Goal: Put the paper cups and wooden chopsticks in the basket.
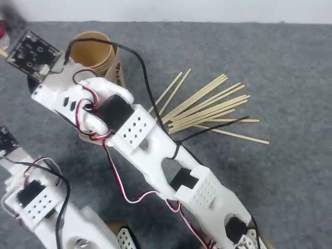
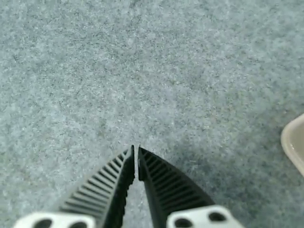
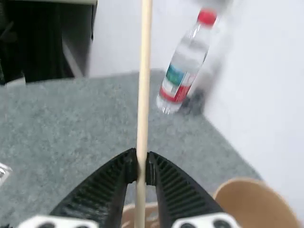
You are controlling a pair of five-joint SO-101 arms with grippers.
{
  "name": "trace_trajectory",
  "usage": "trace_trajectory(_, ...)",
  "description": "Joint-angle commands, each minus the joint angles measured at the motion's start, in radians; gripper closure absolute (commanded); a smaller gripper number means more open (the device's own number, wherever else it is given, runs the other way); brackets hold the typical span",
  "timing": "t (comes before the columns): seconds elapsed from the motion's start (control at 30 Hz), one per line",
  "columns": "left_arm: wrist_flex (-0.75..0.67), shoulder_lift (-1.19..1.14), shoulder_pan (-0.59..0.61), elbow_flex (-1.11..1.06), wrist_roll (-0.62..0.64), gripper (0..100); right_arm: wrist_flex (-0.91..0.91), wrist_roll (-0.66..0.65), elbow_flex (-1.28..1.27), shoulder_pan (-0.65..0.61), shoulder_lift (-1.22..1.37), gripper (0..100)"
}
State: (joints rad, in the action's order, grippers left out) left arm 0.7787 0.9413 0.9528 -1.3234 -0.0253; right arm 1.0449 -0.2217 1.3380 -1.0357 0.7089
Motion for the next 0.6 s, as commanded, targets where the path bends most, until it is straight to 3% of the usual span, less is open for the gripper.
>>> trace_trajectory(0.0, -0.018, 0.017, -0.040, 0.002, -0.009, 99, -0.027, -0.040, 0.086, 0.021, -0.047, 99.2)
trace_trajectory(0.33, -0.018, 0.017, -0.061, 0.001, -0.011, 99, -0.148, -0.126, -0.023, 0.025, 0.007, 99.2)
trace_trajectory(0.57, -0.018, 0.017, -0.061, 0.001, -0.011, 99, -0.068, -0.118, 0.005, 0.050, 0.050, 99.2)
